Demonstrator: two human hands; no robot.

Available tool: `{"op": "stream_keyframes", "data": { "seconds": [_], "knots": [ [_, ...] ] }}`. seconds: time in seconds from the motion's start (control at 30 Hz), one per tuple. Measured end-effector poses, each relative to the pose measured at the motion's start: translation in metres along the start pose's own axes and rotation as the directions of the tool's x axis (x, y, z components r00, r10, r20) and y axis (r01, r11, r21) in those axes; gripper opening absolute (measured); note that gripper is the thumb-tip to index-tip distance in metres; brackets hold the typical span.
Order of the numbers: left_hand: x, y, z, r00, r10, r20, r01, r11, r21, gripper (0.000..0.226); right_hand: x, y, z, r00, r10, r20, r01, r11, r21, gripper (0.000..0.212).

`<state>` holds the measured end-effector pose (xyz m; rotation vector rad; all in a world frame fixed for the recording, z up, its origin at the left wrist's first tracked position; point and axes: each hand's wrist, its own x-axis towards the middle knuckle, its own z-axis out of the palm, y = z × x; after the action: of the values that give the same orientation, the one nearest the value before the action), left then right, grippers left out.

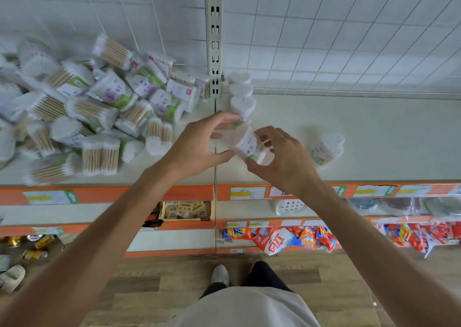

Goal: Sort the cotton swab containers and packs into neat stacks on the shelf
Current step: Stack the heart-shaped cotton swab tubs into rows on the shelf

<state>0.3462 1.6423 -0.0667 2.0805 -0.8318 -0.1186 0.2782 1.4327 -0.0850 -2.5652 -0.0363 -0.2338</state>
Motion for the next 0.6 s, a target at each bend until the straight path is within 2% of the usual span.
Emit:
{"op": "stream_keyframes", "data": {
  "seconds": [0.1, 0.2, 0.33, 0.6],
  "knots": [
    [-0.006, -0.013, -0.009, 0.998, -0.056, -0.022, 0.058, 0.997, 0.060, 0.058, 0.004, 0.007, 0.008, 0.987, 0.161, -0.013, -0.157, 0.975, 0.157, 0.050],
    [-0.009, -0.025, -0.016, 0.995, -0.098, -0.014, 0.099, 0.988, 0.116, 0.052, 0.014, 0.014, 0.019, 0.970, 0.243, -0.008, -0.236, 0.948, 0.214, 0.050],
    [-0.010, -0.029, -0.016, 0.992, -0.121, 0.032, 0.114, 0.980, 0.164, 0.048, 0.035, 0.014, 0.033, 0.958, 0.287, -0.018, -0.273, 0.927, 0.256, 0.048],
    [-0.008, -0.036, -0.008, 0.994, -0.101, 0.032, 0.089, 0.959, 0.268, 0.052, 0.048, 0.016, 0.048, 0.945, 0.327, -0.018, -0.313, 0.917, 0.247, 0.049]
  ]
}}
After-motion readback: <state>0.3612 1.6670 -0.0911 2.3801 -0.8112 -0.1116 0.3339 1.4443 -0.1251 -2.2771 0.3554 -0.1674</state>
